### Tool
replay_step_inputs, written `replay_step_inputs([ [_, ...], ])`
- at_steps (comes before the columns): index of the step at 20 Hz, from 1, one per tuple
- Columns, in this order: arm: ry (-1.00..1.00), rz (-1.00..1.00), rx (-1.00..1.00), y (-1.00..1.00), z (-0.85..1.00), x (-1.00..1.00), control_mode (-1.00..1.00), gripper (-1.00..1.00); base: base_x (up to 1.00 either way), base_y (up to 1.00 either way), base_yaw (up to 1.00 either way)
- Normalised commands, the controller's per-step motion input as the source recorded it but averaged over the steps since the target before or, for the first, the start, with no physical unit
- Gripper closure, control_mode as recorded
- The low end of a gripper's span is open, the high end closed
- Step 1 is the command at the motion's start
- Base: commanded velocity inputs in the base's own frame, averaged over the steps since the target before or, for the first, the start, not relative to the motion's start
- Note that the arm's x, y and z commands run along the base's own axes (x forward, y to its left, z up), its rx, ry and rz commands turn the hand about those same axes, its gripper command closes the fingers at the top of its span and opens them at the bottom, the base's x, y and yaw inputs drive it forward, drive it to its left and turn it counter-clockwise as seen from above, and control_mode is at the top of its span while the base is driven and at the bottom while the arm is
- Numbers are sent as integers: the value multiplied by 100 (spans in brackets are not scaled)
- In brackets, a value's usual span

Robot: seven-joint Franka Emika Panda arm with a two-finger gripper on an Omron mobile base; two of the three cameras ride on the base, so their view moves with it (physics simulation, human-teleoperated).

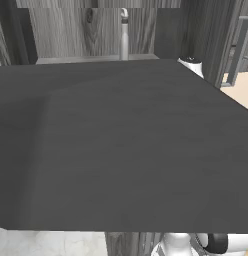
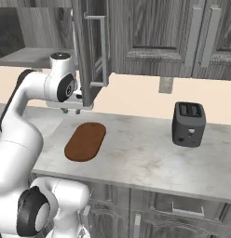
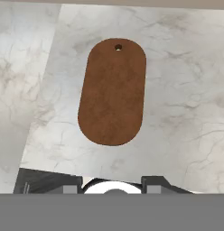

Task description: Grab the spray bottle from the cabinet, then place it next to the cutting board for sanitizing. Then grab the dish brush from the countertop next to the sink and place it next to the cutting board.

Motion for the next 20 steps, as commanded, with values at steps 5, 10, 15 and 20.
replay_step_inputs([
  [5,-1,0,0,0,0,-9,-100,-100,0,0,0],
  [10,-9,0,0,7,0,-43,-100,-100,0,0,0],
  [15,-24,0,0,13,2,-49,-100,-100,0,0,0],
  [20,-33,0,0,16,23,-50,-100,-100,0,0,0],
])
